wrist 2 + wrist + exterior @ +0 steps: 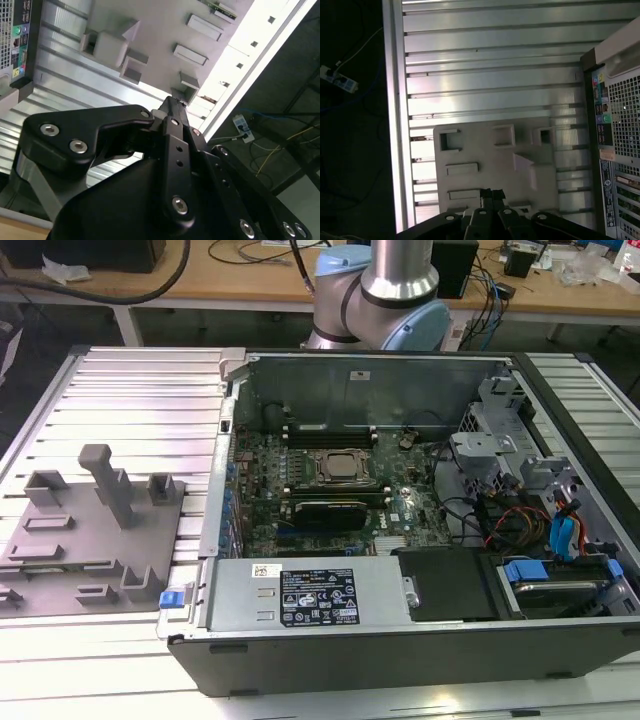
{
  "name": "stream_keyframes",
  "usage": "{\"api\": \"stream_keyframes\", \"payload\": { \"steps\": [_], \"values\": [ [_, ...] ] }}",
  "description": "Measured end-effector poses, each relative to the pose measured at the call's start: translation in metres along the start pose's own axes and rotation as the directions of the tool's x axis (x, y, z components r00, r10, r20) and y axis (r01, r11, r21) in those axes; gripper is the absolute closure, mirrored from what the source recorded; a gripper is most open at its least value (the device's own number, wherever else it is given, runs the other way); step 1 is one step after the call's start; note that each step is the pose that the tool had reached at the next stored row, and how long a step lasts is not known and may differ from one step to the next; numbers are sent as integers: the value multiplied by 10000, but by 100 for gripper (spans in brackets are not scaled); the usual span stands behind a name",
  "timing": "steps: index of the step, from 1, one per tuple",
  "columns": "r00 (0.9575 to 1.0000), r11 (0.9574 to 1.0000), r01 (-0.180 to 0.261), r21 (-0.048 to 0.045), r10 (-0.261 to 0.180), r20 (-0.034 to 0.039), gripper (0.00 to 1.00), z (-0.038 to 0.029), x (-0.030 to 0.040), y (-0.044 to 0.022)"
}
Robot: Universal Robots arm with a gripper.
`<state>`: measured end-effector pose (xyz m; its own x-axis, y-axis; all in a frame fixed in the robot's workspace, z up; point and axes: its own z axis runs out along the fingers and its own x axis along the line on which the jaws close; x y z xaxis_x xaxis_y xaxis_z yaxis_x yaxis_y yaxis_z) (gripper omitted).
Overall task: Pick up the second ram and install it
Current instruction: 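Reach for the second ram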
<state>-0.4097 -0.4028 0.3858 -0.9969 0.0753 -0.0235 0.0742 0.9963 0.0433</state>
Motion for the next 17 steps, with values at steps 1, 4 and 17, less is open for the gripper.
{"api": "stream_keyframes", "payload": {
  "steps": [1, 4, 17],
  "values": [
    [10000, 10000, 0, 4, 0, 0, 89, 1, -2, -22],
    [10000, 10000, 1, 23, -1, 2, 89, 11, -21, -144],
    [10000, 9998, 5, 183, -5, -33, 89, 74, -283, -429]
  ]
}}
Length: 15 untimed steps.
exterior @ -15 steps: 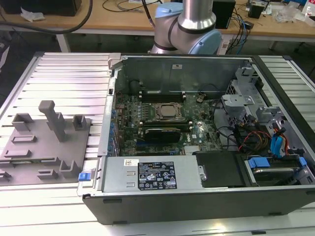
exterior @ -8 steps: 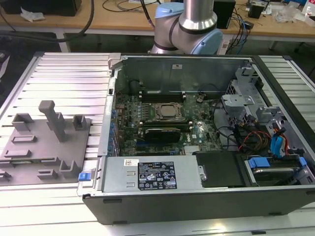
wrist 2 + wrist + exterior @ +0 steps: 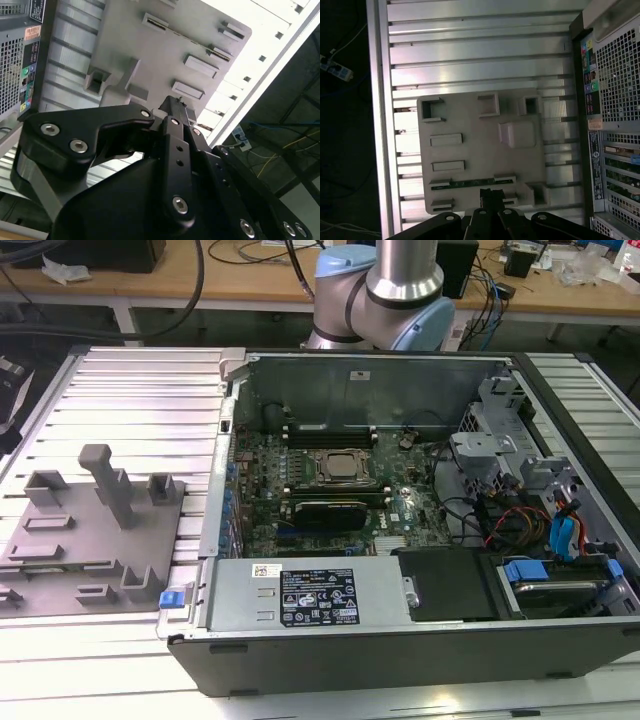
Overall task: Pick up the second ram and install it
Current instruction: 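Reach for the second ram, then pick up the second ram and move it above second insertion slot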
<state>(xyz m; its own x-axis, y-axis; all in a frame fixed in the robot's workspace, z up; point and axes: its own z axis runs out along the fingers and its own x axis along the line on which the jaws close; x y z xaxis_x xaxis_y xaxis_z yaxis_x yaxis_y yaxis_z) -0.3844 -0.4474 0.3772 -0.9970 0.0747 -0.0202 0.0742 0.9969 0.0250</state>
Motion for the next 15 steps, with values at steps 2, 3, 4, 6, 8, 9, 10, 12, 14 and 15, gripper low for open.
{"api": "stream_keyframes", "payload": {
  "steps": [2, 3, 4, 6, 8, 9, 10, 12, 14, 15],
  "values": [
    [10000, 10000, 0, 0, 0, 0, 89, 0, 0, 0],
    [10000, 10000, 0, 0, 0, 1, 89, 0, 0, 0],
    [10000, 10000, 0, -1, 0, 0, 89, 0, 0, 0],
    [10000, 10000, 0, 0, 0, 0, 89, 0, 0, -1],
    [10000, 10000, 0, 0, 0, 0, 89, 0, 0, -1],
    [10000, 10000, 0, -1, 0, 1, 89, 0, 0, -1],
    [10000, 10000, 0, 0, 0, 0, 89, 0, 0, -1],
    [10000, 10000, 0, 0, 0, 0, 89, 0, 0, -1],
    [9999, 9999, 135, 1, -135, -3, 89, 0, 0, -1],
    [9994, 9994, 334, -3, -334, -8, 89, 0, 0, -1]
  ]
}}
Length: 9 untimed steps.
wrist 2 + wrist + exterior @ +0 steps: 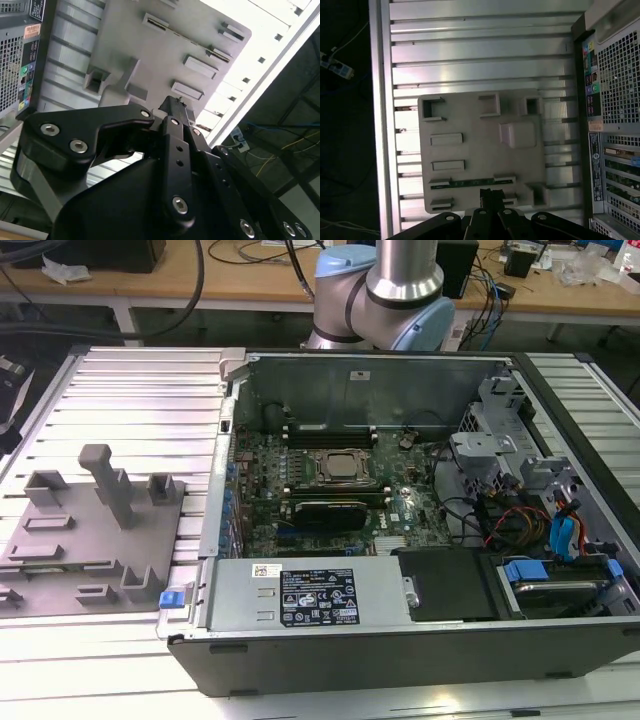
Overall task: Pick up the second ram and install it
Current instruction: 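Pick up the second ram and move it above second insertion slot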
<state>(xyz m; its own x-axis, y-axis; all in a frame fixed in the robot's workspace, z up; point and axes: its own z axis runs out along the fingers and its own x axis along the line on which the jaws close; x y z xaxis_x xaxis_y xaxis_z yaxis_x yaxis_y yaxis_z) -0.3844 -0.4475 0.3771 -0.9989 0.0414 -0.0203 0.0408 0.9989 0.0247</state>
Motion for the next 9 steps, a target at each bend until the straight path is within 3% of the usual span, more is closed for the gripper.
{"api": "stream_keyframes", "payload": {
  "steps": [3, 5, 6, 8, 9],
  "values": [
    [9984, 9984, 565, -11, -565, -14, 89, -1, 0, 0],
    [9938, 9938, 1113, -24, -1113, -26, 89, 0, 0, 0],
    [9886, 9886, 1507, -33, -1507, -35, 89, 0, 0, 0],
    [9686, 9686, 2485, -58, -2486, -55, 89, 0, 0, 0],
    [9652, 9652, 2614, -62, -2614, -57, 89, 0, 0, 0]
  ]
}}
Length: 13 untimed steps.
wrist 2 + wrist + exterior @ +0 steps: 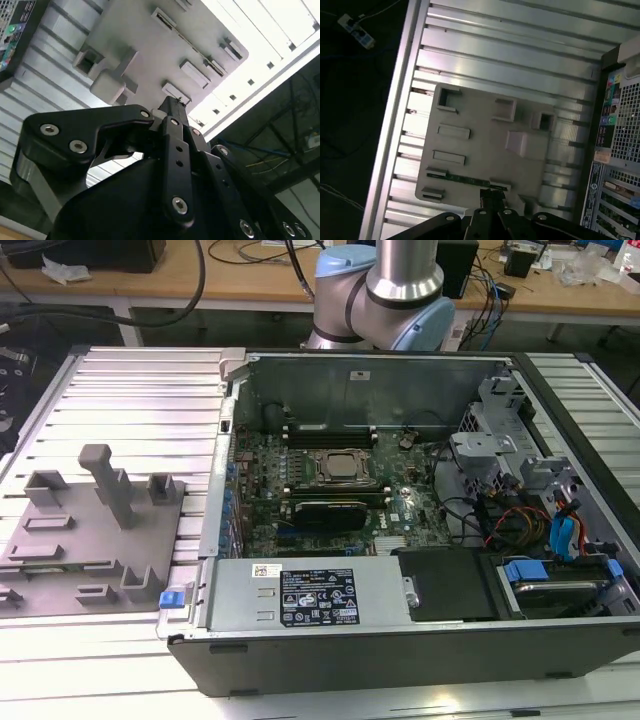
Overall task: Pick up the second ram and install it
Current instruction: 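Pick up the second ram and move it above second insertion slot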
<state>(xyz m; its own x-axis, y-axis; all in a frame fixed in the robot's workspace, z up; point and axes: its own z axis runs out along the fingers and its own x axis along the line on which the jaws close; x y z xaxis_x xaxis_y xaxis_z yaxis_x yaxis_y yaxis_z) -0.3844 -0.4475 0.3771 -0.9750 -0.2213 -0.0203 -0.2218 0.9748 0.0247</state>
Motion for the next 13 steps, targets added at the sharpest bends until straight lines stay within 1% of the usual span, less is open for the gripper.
{"api": "stream_keyframes", "payload": {
  "steps": [2, 3, 4, 5, 7, 8, 10, 11, 12, 13],
  "values": [
    [9994, 9994, 357, -7, -357, -10, 89, 0, 0, 0],
    [9959, 9959, 908, -19, -908, -22, 89, 0, 0, 0],
    [9911, 9911, 1331, -29, -1331, -31, 89, 0, 0, 0],
    [9864, 9864, 1644, -36, -1644, -38, 89, 0, 0, 0],
    [9777, 9777, 2099, -47, -2100, -48, 89, 0, 0, 0],
    [9746, 9746, 2237, -51, -2237, -50, 89, 0, 0, 0],
    [9595, 9595, 2817, -66, -2817, -62, 89, 0, 0, 0],
    [9550, 9551, 2964, -71, -2964, -64, 89, 0, 0, 0],
    [9484, 9484, 3170, -76, -3170, -68, 89, 0, 0, 0],
    [9433, 9433, 3318, -81, -3318, -71, 89, 0, 0, 0]
  ]
}}
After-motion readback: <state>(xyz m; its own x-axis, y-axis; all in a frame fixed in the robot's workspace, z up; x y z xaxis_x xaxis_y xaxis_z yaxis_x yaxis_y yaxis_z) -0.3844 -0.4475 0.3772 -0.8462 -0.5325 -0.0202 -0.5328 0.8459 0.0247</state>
